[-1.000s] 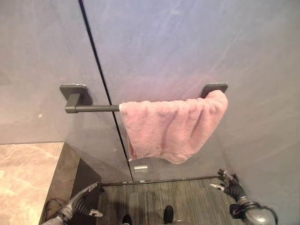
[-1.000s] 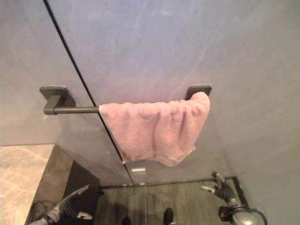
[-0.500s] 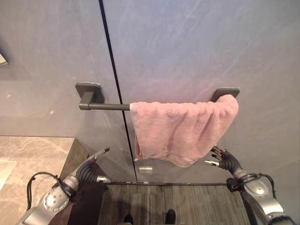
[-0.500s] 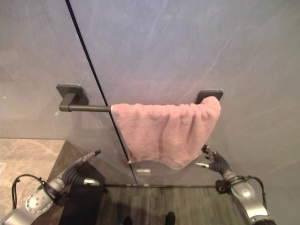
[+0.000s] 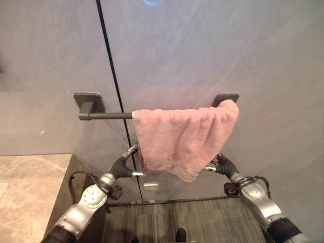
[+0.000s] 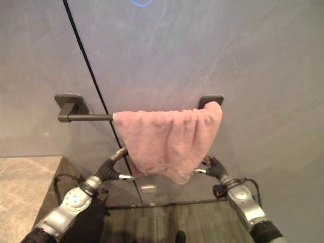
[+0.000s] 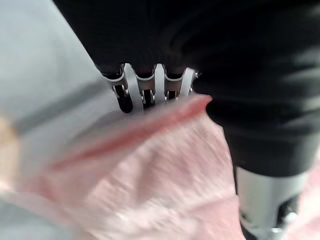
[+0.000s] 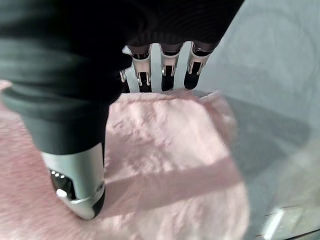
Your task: Put brush and paste in cup on sink, flatten towel.
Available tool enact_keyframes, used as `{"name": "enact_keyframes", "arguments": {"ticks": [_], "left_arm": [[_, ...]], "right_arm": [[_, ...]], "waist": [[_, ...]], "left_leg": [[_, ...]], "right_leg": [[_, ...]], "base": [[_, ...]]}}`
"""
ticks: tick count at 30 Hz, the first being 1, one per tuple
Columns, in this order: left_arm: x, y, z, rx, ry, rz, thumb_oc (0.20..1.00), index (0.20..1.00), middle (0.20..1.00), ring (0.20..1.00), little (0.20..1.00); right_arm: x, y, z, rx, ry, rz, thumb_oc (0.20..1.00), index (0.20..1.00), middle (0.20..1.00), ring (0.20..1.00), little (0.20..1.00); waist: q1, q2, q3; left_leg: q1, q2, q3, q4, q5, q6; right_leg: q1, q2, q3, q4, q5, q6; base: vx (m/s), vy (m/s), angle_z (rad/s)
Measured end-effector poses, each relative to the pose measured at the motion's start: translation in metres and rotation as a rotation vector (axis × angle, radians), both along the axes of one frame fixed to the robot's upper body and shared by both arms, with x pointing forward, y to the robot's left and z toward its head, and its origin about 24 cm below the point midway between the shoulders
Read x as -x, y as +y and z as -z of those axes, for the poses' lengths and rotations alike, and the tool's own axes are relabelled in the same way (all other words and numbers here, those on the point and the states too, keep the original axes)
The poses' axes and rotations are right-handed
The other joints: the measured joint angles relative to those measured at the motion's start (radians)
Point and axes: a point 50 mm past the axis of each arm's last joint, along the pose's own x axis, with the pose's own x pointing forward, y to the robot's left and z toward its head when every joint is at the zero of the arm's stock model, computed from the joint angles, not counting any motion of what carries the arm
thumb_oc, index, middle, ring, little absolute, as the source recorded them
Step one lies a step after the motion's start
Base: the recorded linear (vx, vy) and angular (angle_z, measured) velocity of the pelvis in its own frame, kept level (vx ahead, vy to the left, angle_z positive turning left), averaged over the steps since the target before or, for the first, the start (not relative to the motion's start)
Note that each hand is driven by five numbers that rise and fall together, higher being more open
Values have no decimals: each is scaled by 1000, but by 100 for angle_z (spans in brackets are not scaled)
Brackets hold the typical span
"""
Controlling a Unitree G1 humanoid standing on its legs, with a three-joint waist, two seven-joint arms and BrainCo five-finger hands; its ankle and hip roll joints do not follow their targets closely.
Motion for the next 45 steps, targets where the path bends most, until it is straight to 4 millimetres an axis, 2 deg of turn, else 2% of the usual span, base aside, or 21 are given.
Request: {"name": "enact_keyframes", "arguments": {"ticks": [1, 2, 4, 10, 19, 21, 23, 26, 31, 34, 36, 38, 40, 43, 44, 45], "left_arm": [[-1, -3, 2, 9, 7, -1, 1000, 1000, 1000, 1000, 1000], [-1, -5, 5, 13, 19, -1, 771, 771, 771, 771, 771], [0, -6, 12, 15, 52, -10, 200, 200, 200, 200, 200], [1, -3, 28, 45, 138, -67, 200, 200, 200, 200, 200], [13, -1, 31, 79, 171, -74, 200, 200, 200, 200, 200], [16, 0, 25, 72, 151, -58, 200, 200, 200, 200, 200], [18, 0, 10, 66, 97, -31, 200, 200, 200, 200, 200], [16, 0, -15, 146, 5, -28, 200, 200, 200, 200, 200], [17, -4, -48, 219, -137, 4, 200, 200, 200, 200, 200], [17, 1, -59, 240, -213, -35, 200, 200, 200, 200, 200], [17, 7, -61, 231, -240, -82, 200, 200, 200, 200, 200], [20, 14, -51, 231, -240, -173, 200, 200, 200, 200, 200], [23, 16, -27, 227, -156, -247, 200, 200, 200, 200, 200], [31, 20, 25, 79, 66, -238, 200, 200, 200, 200, 200], [37, 24, 32, -23, 104, -199, 200, 200, 200, 200, 200], [40, 27, 31, -73, 102, -170, 200, 200, 200, 200, 200]], "right_arm": [[0, 3, 1, -10, 0, -1, 200, 200, 200, 200, 200], [0, 6, 1, -22, 0, -1, 200, 200, 200, 200, 200], [-1, 13, 2, -47, -3, 5, 200, 200, 200, 200, 200], [-5, 25, 0, -80, -19, 5, 200, 200, 200, 200, 200], [6, 33, -9, -121, -57, -28, 200, 200, 200, 200, 200], [11, 34, -14, -145, -65, -47, 200, 200, 200, 200, 200], [15, 38, -29, -208, -107, -85, 200, 200, 200, 200, 200], [19, 44, -52, -276, -183, -169, 200, 200, 200, 200, 200], [19, 50, -67, -332, -234, -209, 200, 200, 200, 200, 200], [22, 57, -83, -382, -300, -248, 200, 200, 200, 200, 200], [21, 59, -87, -389, -320, -256, 200, 200, 200, 200, 200], [21, 65, -84, -404, -312, -264, 200, 200, 200, 200, 200], [19, 70, -74, -360, -275, -270, 200, 200, 200, 200, 200], [6, 64, -27, -214, -132, -157, 200, 200, 200, 200, 200], [6, 58, -9, -181, -73, -88, 200, 200, 200, 200, 200], [9, 51, 7, -165, -10, -11, 200, 200, 200, 200, 200]], "waist": [[-2, 0, 0], [-7, -2, 0], [-9, -3, -1], [-17, -13, -8], [-16, -15, -9], [-13, -15, -9], [-13, -14, -9], [-11, -13, -9], [6, -12, -9], [9, -11, -9], [15, -11, -10], [23, -11, -10], [44, -10, -9], [52, -3, -10], [59, -8, -10], [62, -6, -9]], "left_leg": [[-1, 0, 2, 0, 0, 0], [2, -1, 3, 1, 1, 0], [10, -1, 13, 4, 0, 1], [13, -1, 28, 3, -2, 3], [12, -1, 26, -1, -3, 4], [12, -1, 25, -1, -7, 7], [11, 0, 24, -1, -9, 9], [11, -1, 6, -1, -11, 9], [7, 0, -9, -1, -10, 9], [2, 0, -20, -1, -7, 5], [-2, 0, -25, -1, -6, 4], [-4, 0, -29, -1, -6, 3], [-8, 1, -36, 4, -4, 1], [-1, 0, -53, 2, -4, 0], [-1, 1, -54, 2, -4, 0], [-4, 2, -54, 3, -4, 0]], "right_leg": [[-1, 0, 3, 0, 1, 0], [-1, 0, 4, 0, 2, 0], [1, 2, 15, 0, 3, 0], [0, 2, 23, 0, 5, 1], [4, 1, 22, 0, 4, 0], [7, 1, 21, 0, 3, 0], [6, 1, 20, 0, 3, 0], [13, -1, 12, 0, 0, 0], [17, -2, -5, 0, -4, -1], [18, -2, -13, 0, -6, -4], [18, -3, -18, 0, -7, -4], [18, -4, -26, 0, -8, -5], [21, -4, -37, 0, -8, -5], [34, -6, -52, 0, -18, -3], [33, -5, -53, 0, -23, -1], [32, -5, -54, 0, -24, 0]], "base": [[0, 3, -10], [1, 4, -8], [-1, 3, -12], [3, -1, -5], [0, 0, 0], [0, 0, 0], [0, 0, 0], [6, -17, 10], [13, -22, 9], [9, -18, 11], [4, -21, 8], [-14, -27, 10], [-14, -20, 15], [6, 1, 15], [4, -1, 5], [0, 0, 0]]}}
